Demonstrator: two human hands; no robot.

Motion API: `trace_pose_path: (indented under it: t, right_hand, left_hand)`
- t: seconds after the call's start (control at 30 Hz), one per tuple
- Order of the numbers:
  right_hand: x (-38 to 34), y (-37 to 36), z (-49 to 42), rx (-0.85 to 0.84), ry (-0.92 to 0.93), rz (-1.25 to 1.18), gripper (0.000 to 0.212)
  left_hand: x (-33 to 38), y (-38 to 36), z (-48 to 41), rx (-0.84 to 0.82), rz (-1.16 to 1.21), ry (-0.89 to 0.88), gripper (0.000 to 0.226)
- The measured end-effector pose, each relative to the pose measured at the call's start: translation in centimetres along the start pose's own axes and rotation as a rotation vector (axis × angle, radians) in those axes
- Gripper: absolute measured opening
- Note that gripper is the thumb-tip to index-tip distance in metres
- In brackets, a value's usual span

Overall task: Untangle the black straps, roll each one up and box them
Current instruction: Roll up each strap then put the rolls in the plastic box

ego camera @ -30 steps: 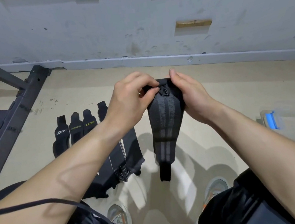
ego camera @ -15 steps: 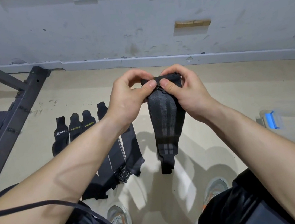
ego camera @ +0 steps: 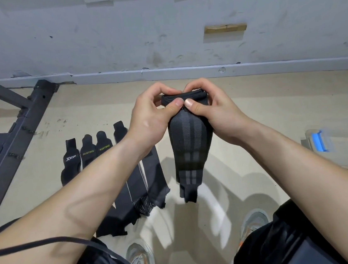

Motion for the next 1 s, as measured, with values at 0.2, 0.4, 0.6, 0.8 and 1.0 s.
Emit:
trace_pose_path:
  t: [0.2, 0.4, 0.6, 0.8, 1.0]
  right_hand:
    - [-0.3, -0.3, 0.1, -0.013, -0.087, -0.198, 0.024]
    - [-0.3, -0.2, 0.1, 0.055, -0.136, -0.258, 0.009]
    - [0.2, 0.4, 0.0, 0.068, -0.123, -0.164, 0.008]
    - [0.3, 1.0, 0.0, 0.126, -0.083, -0.078, 0.015]
    - [0.3, 1.0, 0.2, 0.135, -0.098, -0.056, 0.033]
  left_hand:
    - [0.2, 0.1, -0.2, -0.012, 0.077, 0.051, 0.017]
    - [0.2, -0.1, 0.0, 0.013, 0.103, 0.062, 0.025]
    - [-0.4, 0.1, -0.2, -0.052, 0.13, 0.112, 0.026]
    - [-1.9, 0.0, -0.4, -0.039, 0.26, 0.216, 0.033]
    - [-2.0, -0.6, -0.4, -0.1, 0.18, 0.204, 0.023]
Point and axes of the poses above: each hand's wrist, its own z-axis away from the middle knuckle, its own y-axis out of the back of the hand, x = y × z, the point moved 4 cm from there along -z, towards the middle knuckle, and after that the axes turned 5 degrees about -x, right-handed, at the moved point
